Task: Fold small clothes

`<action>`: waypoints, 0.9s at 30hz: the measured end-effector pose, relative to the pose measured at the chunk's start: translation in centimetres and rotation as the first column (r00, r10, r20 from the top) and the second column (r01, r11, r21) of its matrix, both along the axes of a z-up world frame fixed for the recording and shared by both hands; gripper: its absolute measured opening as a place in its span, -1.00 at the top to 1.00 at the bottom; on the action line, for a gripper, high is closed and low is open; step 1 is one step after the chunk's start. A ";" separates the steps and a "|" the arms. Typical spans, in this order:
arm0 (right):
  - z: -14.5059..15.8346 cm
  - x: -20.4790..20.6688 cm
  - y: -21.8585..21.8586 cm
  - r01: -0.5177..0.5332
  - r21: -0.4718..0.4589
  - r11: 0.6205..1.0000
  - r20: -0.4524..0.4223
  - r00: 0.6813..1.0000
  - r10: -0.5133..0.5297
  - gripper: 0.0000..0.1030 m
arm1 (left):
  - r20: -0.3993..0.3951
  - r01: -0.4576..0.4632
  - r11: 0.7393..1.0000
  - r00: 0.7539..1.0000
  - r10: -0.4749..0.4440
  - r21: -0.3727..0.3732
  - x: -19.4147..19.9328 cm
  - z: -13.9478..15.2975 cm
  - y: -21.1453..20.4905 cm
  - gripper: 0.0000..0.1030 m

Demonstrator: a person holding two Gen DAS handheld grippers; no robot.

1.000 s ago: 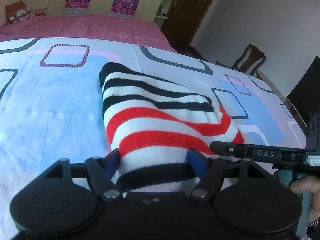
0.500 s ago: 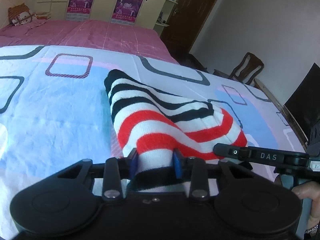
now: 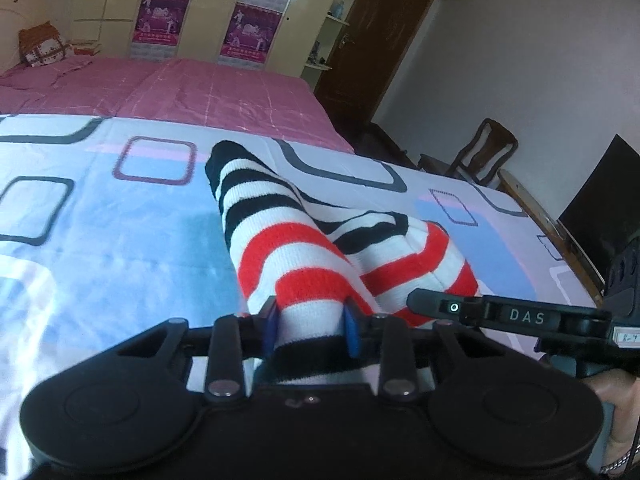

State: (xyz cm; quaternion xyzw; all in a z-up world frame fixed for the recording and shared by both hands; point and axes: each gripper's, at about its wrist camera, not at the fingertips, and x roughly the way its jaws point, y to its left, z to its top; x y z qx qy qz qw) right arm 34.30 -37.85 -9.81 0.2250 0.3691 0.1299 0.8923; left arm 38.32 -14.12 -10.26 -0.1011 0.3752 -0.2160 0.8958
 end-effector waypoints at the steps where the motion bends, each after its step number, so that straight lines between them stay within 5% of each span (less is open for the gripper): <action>1: 0.3 0.0 0.7 -0.006 0.002 1.000 0.003 1.000 0.006 0.42 | 0.004 -0.004 1.000 1.000 0.004 0.002 -0.2 0.3 0.5 0.39; 13: 2.4 0.5 14.9 -0.081 0.020 0.997 0.034 0.996 0.080 0.43 | 0.045 -0.067 0.998 0.997 0.067 0.006 -1.6 2.7 13.2 0.39; 27: -0.5 4.7 35.2 -0.117 0.063 0.991 -0.017 0.993 0.118 0.43 | 0.037 -0.120 0.992 0.992 0.119 0.033 1.5 1.9 32.2 0.40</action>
